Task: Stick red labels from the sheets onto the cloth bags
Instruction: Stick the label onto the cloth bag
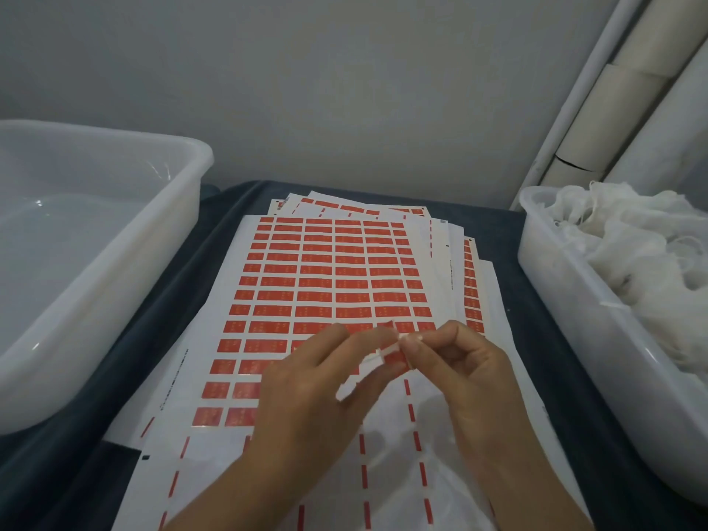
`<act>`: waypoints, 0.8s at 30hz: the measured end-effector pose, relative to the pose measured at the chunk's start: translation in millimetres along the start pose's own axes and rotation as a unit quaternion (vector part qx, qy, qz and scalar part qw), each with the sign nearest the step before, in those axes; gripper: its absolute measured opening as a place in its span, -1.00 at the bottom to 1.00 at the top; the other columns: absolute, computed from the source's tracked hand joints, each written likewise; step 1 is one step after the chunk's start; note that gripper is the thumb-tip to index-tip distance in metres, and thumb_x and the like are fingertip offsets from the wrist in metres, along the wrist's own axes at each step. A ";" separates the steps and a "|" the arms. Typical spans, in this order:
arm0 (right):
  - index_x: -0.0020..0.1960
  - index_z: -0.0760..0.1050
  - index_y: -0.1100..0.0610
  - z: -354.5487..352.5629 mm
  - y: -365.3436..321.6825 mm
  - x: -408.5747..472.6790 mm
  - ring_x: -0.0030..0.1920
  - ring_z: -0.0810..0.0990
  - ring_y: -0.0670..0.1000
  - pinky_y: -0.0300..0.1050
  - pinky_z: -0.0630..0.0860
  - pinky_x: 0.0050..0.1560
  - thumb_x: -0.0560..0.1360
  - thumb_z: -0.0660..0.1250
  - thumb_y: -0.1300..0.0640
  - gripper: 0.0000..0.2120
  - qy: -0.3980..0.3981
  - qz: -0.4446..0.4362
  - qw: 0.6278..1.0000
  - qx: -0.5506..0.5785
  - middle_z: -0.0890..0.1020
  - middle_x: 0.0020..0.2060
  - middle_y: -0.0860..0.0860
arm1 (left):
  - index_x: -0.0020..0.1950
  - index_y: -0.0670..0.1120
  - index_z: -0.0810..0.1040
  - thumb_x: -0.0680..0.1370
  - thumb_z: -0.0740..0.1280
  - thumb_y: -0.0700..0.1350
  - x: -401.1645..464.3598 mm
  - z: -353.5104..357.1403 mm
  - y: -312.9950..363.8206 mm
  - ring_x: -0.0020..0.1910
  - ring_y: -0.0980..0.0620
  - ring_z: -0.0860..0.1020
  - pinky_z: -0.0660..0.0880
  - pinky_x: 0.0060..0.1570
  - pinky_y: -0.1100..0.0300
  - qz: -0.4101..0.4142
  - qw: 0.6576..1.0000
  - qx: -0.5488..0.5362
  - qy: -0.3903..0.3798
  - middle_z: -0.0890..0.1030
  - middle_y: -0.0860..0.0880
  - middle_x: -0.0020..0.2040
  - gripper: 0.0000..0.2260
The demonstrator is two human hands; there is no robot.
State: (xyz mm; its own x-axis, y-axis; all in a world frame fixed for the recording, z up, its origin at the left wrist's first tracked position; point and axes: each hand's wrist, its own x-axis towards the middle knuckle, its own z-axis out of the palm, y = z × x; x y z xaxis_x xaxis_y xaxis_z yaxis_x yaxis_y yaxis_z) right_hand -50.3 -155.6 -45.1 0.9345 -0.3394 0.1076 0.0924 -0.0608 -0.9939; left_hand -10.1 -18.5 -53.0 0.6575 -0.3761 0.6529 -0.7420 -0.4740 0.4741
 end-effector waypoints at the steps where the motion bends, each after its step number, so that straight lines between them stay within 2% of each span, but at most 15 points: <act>1: -0.19 0.56 0.06 -0.3 -0.7 -0.5 -0.14 0.61 -0.30 -0.59 0.40 -0.27 0.26 0.35 0.02 -0.83 0.000 -0.006 1.000 -0.003 0.66 -0.27 -0.27 | -0.05 -0.08 0.65 0.41 0.23 0.05 -0.4 0.4 -0.6 -0.13 0.27 0.41 0.31 -0.16 0.60 -0.001 1.000 -0.004 -0.002 0.66 0.03 -0.23 -0.69; 4: -0.21 0.56 0.03 -1.1 -2.5 -2.0 -0.11 0.61 -0.27 -0.57 0.42 -0.23 0.25 0.36 0.00 -0.85 0.001 -0.027 0.999 -0.024 0.66 -0.26 -0.27 | -0.01 -0.01 0.60 0.40 0.24 0.05 0.4 0.9 -1.7 -0.24 0.31 0.43 0.32 -0.25 0.65 -0.023 0.999 -0.039 0.005 0.59 0.12 -0.26 -0.74; 8: -0.26 0.55 -0.06 0.0 -3.4 -2.7 -0.05 0.58 -0.25 -0.56 0.42 -0.13 0.26 0.35 -0.04 -0.91 0.019 -0.064 0.993 -0.095 0.63 -0.21 -0.32 | -0.03 0.09 0.52 0.40 0.26 0.06 2.0 1.2 -2.5 -0.23 0.40 0.44 0.31 -0.34 0.66 -0.050 0.993 -0.102 0.016 0.41 0.33 -0.27 -0.82; 10: -0.27 0.55 -0.09 -0.5 -4.6 -1.8 -0.01 0.57 -0.22 -0.53 0.44 -0.07 0.24 0.36 -0.09 -0.89 0.033 -0.076 0.991 -0.107 0.62 -0.15 -0.28 | -0.10 0.25 0.54 0.35 0.32 0.08 3.3 -1.7 1.3 -0.24 0.37 0.47 0.36 -0.35 0.60 -0.113 0.981 -0.160 -0.004 0.44 0.37 -0.43 -0.85; 11: -0.25 0.57 -0.10 -1.0 -5.5 -1.3 0.01 0.56 -0.22 -0.51 0.45 -0.06 0.22 0.35 -0.14 -0.83 0.042 -0.071 0.992 -0.091 0.61 -0.11 -0.27 | -0.19 0.34 0.56 0.29 0.33 0.11 5.1 -4.0 4.9 -0.24 0.34 0.50 0.39 -0.33 0.57 -0.178 0.960 -0.217 -0.017 0.51 0.31 -0.45 -0.86; 12: -0.19 0.58 -0.11 -1.2 -7.1 -0.9 0.03 0.56 -0.24 -0.50 0.46 -0.08 0.20 0.33 -0.20 -0.75 0.049 -0.056 0.996 -0.058 0.61 -0.08 -0.28 | -0.32 0.37 0.58 0.21 0.34 0.15 6.7 -5.3 7.7 -0.25 0.31 0.53 0.41 -0.34 0.55 -0.246 0.924 -0.292 -0.023 0.58 0.29 -0.39 -0.89; 14: -0.05 0.53 -0.08 -0.8 -8.7 -0.2 0.03 0.57 -0.25 -0.50 0.48 -0.13 0.16 0.29 -0.25 -0.58 0.045 -0.022 0.999 0.008 0.60 -0.07 -0.33 | -0.34 0.26 0.66 0.10 0.37 0.16 8.2 -7.0 7.9 -0.38 0.27 0.54 0.43 -0.45 0.48 -0.347 0.841 -0.414 -0.030 0.63 0.18 -0.37 -0.83; 16: -0.06 0.50 -0.01 2.8 -7.4 -0.4 0.00 0.59 -0.23 -0.51 0.47 -0.17 0.17 0.30 -0.22 -0.57 0.033 -0.022 0.999 0.017 0.62 -0.11 -0.33 | -0.29 0.11 0.70 0.10 0.40 0.11 8.5 -8.5 6.2 -0.55 0.19 0.42 0.35 -0.54 0.42 -0.393 0.796 -0.460 -0.031 0.58 0.09 -0.48 -0.76; 19: -0.13 0.53 0.00 10.9 -3.9 -3.6 -0.06 0.62 -0.22 -0.51 0.46 -0.18 0.18 0.34 -0.14 -0.68 0.012 -0.028 0.999 0.011 0.65 -0.19 -0.30 | -0.27 0.05 0.71 0.11 0.41 0.09 9.0 -8.0 7.8 -0.59 0.15 0.31 0.28 -0.56 0.40 -0.412 0.772 -0.483 -0.031 0.46 0.03 -0.57 -0.74; 24: -0.11 0.55 -0.03 11.6 -0.8 -5.1 -0.09 0.65 -0.14 -0.43 0.52 -0.14 0.20 0.38 -0.09 -0.71 0.011 -0.030 0.999 0.021 0.67 -0.19 -0.25 | -0.28 0.08 0.71 0.10 0.41 0.09 8.6 -6.7 8.4 -0.61 0.16 0.31 0.28 -0.57 0.40 -0.408 0.770 -0.490 -0.031 0.45 0.04 -0.58 -0.75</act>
State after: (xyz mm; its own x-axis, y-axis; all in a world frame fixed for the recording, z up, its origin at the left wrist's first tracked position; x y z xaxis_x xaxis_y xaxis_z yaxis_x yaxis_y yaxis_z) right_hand -51.2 -142.9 -45.1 0.9187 -0.3577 0.1677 0.1631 -0.0432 -0.9857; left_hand -11.6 -20.3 -39.4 0.9393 -0.3239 -0.1134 0.1988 0.2444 0.9491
